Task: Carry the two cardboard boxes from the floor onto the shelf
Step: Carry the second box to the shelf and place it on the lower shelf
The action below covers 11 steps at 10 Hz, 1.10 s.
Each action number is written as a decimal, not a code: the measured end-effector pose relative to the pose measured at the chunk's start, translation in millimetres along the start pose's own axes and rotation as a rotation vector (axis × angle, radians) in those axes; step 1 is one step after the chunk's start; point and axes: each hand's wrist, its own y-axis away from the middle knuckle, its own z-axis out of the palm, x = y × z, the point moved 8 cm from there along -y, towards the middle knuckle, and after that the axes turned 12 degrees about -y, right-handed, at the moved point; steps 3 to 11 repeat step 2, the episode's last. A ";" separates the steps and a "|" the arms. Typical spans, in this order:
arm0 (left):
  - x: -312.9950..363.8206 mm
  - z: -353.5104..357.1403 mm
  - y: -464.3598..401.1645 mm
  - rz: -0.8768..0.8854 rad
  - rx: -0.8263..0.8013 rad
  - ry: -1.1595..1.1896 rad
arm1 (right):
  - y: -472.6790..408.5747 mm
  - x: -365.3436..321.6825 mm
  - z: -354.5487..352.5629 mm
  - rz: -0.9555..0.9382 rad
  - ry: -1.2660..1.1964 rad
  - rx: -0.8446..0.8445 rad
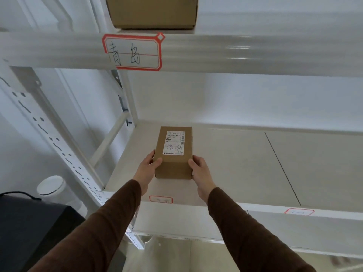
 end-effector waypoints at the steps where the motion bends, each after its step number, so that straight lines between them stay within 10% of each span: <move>1: -2.9 -2.2 -6.2 0.007 -0.026 -0.001 | -1.9 1.8 2.1 0.002 0.011 -0.004; 11: 0.7 -2.4 -4.9 0.005 -0.022 -0.005 | 5.4 -8.5 1.6 -0.014 0.039 -0.004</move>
